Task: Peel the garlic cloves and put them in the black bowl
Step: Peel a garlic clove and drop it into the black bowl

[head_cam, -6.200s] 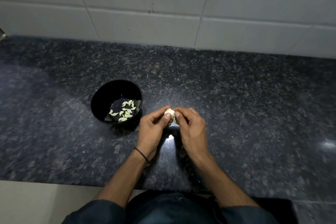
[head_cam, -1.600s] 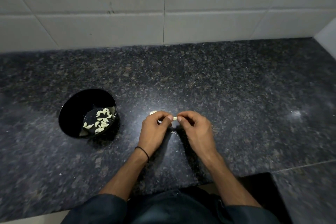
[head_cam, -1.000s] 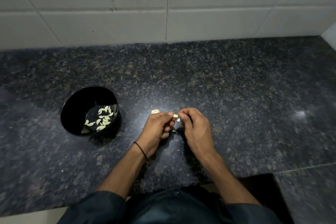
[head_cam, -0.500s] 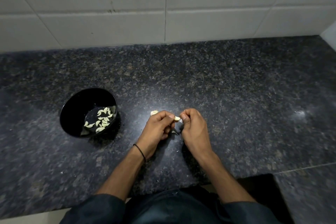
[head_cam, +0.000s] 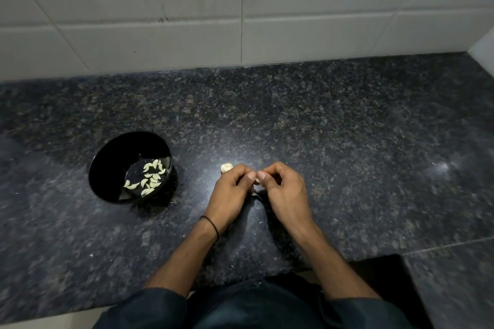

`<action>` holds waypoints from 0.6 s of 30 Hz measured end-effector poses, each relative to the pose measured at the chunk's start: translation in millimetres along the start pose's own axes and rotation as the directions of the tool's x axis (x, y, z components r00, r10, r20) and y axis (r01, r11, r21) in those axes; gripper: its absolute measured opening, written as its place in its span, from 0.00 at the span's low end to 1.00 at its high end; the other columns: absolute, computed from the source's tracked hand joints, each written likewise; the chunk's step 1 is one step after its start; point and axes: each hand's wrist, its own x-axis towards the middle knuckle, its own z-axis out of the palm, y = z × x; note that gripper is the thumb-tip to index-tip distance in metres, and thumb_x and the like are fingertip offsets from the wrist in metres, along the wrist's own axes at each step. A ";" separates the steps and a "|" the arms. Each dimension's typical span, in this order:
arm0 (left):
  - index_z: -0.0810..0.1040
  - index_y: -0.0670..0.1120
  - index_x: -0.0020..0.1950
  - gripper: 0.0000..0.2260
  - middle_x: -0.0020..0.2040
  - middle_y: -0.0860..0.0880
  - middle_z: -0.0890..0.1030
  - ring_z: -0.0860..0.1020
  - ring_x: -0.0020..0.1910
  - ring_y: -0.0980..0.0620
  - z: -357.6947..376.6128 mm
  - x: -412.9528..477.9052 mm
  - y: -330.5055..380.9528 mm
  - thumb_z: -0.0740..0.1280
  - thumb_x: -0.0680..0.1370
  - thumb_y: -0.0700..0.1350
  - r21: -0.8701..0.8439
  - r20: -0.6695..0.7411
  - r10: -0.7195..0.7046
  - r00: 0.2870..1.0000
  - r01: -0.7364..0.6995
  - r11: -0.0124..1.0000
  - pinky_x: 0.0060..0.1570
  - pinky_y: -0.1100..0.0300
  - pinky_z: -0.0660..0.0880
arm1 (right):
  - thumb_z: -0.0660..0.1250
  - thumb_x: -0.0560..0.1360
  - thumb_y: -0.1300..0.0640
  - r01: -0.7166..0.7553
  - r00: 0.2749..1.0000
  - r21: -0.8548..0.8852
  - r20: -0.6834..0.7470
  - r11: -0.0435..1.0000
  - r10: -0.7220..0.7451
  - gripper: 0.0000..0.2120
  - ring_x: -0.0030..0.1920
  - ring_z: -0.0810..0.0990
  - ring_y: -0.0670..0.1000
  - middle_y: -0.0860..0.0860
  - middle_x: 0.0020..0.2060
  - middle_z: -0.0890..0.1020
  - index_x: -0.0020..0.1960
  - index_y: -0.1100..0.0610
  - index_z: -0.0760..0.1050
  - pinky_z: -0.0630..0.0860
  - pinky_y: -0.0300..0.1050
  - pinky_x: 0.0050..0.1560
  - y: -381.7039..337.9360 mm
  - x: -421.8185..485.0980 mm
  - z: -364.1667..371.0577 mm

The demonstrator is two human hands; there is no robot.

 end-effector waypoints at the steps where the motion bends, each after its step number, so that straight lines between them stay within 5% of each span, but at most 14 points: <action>1: 0.77 0.53 0.39 0.12 0.34 0.55 0.79 0.76 0.35 0.57 -0.2 -0.1 0.0 0.64 0.82 0.45 0.023 -0.002 0.009 1.000 -0.009 1.000 0.41 0.53 0.76 | 0.69 0.79 0.56 -0.006 1.000 -0.014 -0.010 1.000 0.006 0.06 0.38 0.79 0.41 0.46 0.36 0.83 0.43 0.55 0.79 0.72 0.31 0.38 -0.9 -0.1 -0.1; 3: 0.77 0.52 0.40 0.11 0.35 0.55 0.80 0.77 0.37 0.57 1.1 -0.5 1.3 0.64 0.82 0.44 0.080 -0.014 0.033 0.999 -0.032 0.996 0.45 0.54 0.76 | 0.68 0.80 0.56 -0.025 1.000 -0.047 -0.020 0.999 0.024 0.08 0.37 0.78 0.42 0.47 0.35 0.82 0.43 0.56 0.79 0.72 0.34 0.37 -1.7 0.2 0.8; 8: 0.78 0.44 0.44 0.07 0.36 0.54 0.80 0.75 0.36 0.64 4.7 -5.1 8.4 0.65 0.82 0.42 0.230 -0.057 0.103 0.993 -0.088 0.969 0.37 0.72 0.69 | 0.66 0.81 0.54 -0.108 0.994 -0.053 -0.027 0.993 0.106 0.11 0.34 0.76 0.44 0.47 0.32 0.80 0.41 0.57 0.78 0.71 0.42 0.37 -0.6 3.5 3.4; 11: 0.79 0.46 0.43 0.07 0.37 0.55 0.82 0.77 0.37 0.64 5.2 -4.4 7.3 0.66 0.81 0.43 0.221 -0.073 0.080 0.994 -0.062 0.973 0.39 0.72 0.70 | 0.66 0.82 0.55 -0.176 0.984 0.088 -0.001 0.980 0.177 0.12 0.27 0.74 0.41 0.48 0.29 0.79 0.41 0.60 0.78 0.70 0.38 0.31 -0.1 4.4 4.6; 15: 0.81 0.50 0.41 0.09 0.35 0.56 0.83 0.80 0.37 0.57 4.2 0.1 -1.4 0.67 0.80 0.42 0.094 -0.074 0.012 0.997 -0.005 0.996 0.44 0.58 0.76 | 0.64 0.82 0.57 -0.313 0.949 0.352 0.101 0.882 0.297 0.13 0.27 0.71 0.45 0.55 0.31 0.77 0.44 0.65 0.77 0.67 0.42 0.28 5.3 6.1 10.1; 18: 0.81 0.44 0.43 0.08 0.31 0.56 0.81 0.75 0.30 0.62 5.3 -0.3 -1.3 0.67 0.81 0.39 -0.026 -0.091 -0.028 0.995 0.026 0.999 0.35 0.65 0.70 | 0.64 0.82 0.59 -0.317 0.948 0.442 0.131 0.839 0.290 0.12 0.28 0.70 0.47 0.58 0.32 0.76 0.41 0.60 0.78 0.65 0.43 0.29 6.7 6.0 9.8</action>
